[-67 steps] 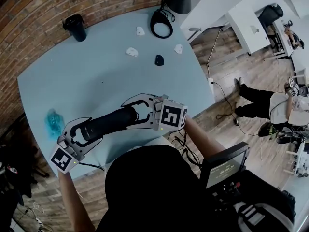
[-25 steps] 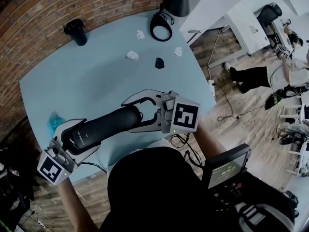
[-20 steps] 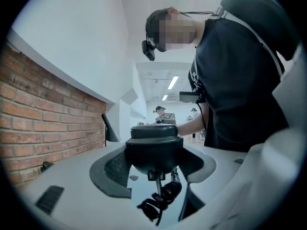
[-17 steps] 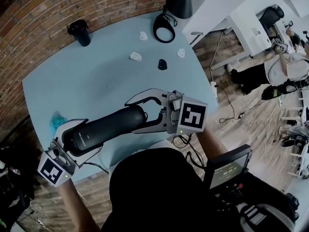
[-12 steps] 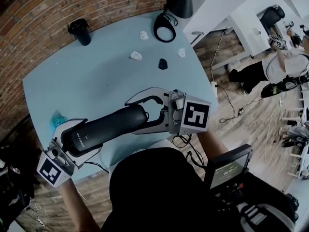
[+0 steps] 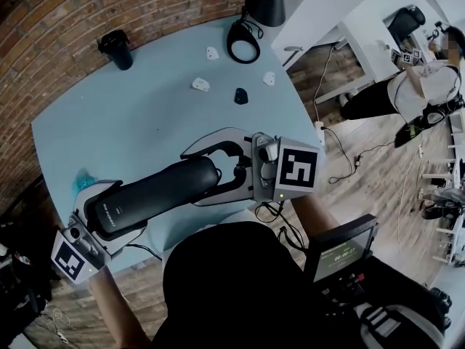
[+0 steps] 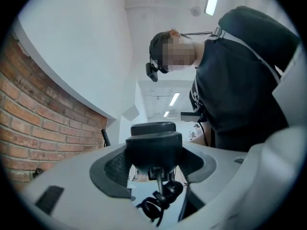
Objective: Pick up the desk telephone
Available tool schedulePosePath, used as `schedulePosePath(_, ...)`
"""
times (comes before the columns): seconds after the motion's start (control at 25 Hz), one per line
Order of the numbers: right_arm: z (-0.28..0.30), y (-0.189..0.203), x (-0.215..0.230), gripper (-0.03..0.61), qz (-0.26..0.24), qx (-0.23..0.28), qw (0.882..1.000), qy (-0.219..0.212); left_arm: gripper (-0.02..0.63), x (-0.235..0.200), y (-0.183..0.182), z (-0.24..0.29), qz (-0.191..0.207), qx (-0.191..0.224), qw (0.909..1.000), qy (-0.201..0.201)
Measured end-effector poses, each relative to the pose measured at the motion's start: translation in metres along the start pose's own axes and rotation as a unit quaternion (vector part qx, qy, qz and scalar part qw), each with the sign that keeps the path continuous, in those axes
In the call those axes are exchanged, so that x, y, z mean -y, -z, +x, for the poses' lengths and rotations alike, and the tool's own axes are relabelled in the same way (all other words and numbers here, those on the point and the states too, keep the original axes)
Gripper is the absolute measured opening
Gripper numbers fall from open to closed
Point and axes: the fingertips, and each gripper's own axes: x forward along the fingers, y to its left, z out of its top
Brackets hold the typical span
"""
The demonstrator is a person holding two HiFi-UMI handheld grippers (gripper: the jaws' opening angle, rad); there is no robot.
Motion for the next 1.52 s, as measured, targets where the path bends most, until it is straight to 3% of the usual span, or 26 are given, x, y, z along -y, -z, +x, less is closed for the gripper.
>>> schedulePosePath(0.6, -0.001, -0.017, -0.002, 0.27, 0.029, 0.082, 0.996, -0.003, 0.313, 0.002, -0.017, 0.002, -0.015, 0.046, 0.9989, 0.002)
schedulePosePath(0.96, 0.001, -0.044, 0.0, 0.27, 0.035, 0.15, 0.988, -0.006, 0.311, 0.001, -0.044, 0.001, -0.018, 0.102, 0.9946, 0.003)
schedulePosePath(1.52, -0.002, -0.066, 0.001, 0.268, 0.042, 0.21, 0.977, -0.005, 0.311, -0.002, -0.056, 0.003, -0.029, 0.136, 0.9903, 0.007)
